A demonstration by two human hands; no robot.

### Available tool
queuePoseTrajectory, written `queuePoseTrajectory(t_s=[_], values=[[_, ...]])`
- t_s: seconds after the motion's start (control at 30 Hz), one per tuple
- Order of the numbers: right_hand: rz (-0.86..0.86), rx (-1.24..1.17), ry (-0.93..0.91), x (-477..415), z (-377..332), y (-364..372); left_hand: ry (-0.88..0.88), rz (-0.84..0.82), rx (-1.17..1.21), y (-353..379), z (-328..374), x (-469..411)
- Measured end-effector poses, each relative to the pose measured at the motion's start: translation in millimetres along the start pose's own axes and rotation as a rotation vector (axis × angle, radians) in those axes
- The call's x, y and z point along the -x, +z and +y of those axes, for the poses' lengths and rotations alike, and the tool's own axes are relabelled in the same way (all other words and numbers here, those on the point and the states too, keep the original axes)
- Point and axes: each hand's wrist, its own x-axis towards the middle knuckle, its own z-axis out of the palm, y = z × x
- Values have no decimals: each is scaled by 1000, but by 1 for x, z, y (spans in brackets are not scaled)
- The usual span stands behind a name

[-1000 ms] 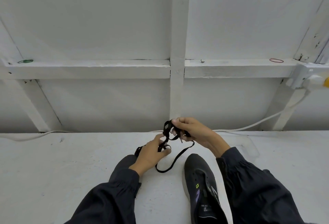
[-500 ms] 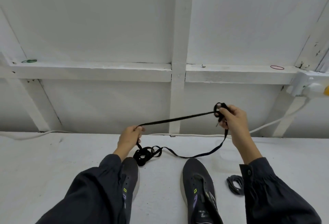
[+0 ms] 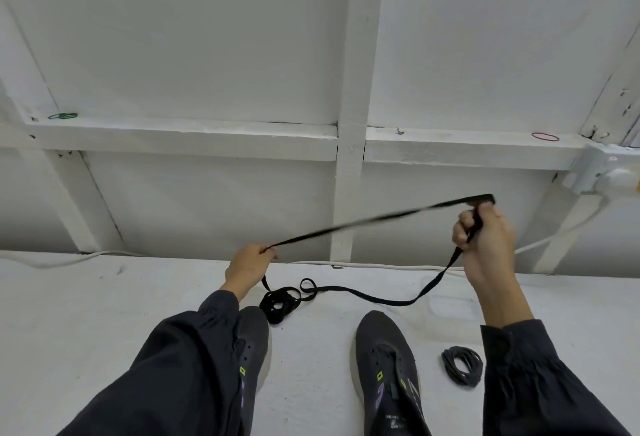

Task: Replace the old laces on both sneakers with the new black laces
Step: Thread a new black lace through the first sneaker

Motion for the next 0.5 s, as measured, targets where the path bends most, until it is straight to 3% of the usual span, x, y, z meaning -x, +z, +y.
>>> queuePoseTrajectory(t_s=[0.17, 0.33, 0.43, 0.5], values=[[39, -216, -162, -4, -25, -2, -49, 22, -155, 0, -1, -2], [-31, -188, -118, 3, -12, 2, -51, -218, 64, 15, 32, 3], [-78, -111, -35, 13, 6, 13, 75, -466, -42, 36, 78, 11], [-98, -64, -5, 21, 14, 22, 237, -497, -122, 51, 116, 10]])
